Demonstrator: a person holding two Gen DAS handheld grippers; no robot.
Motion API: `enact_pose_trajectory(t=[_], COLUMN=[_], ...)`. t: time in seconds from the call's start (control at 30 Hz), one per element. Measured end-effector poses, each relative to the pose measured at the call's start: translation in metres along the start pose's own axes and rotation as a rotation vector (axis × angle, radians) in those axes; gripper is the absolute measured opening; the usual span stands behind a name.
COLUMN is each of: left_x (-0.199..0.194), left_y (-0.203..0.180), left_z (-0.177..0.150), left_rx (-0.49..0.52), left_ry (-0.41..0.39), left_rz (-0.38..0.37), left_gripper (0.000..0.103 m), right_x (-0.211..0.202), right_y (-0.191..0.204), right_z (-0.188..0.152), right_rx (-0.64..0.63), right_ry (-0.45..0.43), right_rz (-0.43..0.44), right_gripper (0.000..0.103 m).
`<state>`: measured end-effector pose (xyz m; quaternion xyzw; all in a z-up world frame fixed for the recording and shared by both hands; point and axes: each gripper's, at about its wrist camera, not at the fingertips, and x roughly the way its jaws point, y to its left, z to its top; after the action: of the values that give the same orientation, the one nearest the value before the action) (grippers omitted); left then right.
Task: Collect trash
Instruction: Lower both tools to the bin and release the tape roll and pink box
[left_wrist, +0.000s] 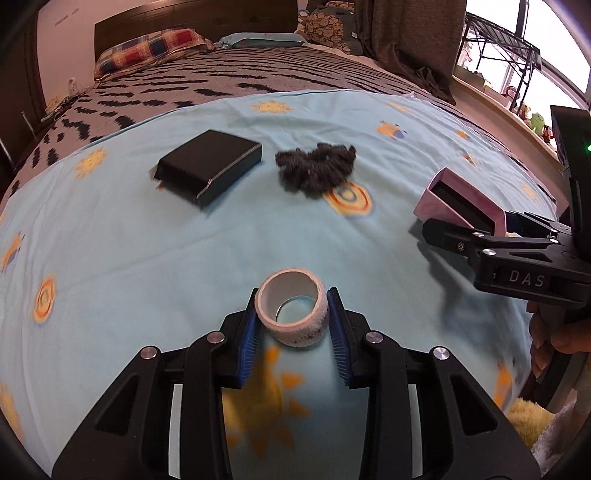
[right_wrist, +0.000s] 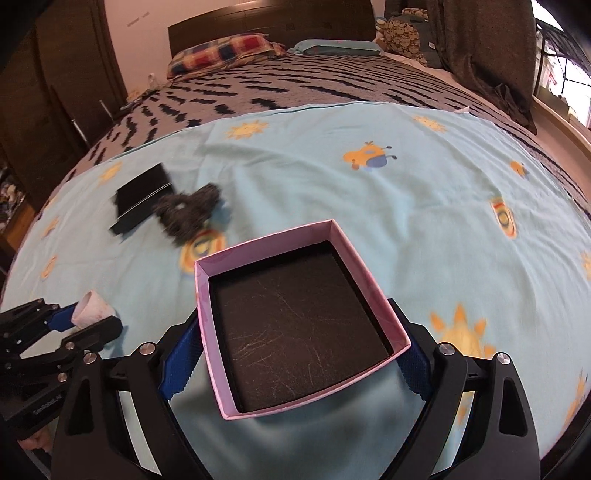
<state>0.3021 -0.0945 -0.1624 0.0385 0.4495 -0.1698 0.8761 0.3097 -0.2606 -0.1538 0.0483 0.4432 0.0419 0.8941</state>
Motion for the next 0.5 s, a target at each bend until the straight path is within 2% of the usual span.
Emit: enact_pose_trajectory(t=[0.5], left_x=[-0.102], left_y=[-0.002], left_z=[-0.118], left_rx=[-0.056], left_ry=[-0.043], left_rz=[0.002], left_gripper=[0.033], right_x=[-0.089], right_y=[0.042], right_z=[-0.108], right_rx=[-0.001], right_ry=[-0.005], right_rz=[0.067], right_gripper=[0.090])
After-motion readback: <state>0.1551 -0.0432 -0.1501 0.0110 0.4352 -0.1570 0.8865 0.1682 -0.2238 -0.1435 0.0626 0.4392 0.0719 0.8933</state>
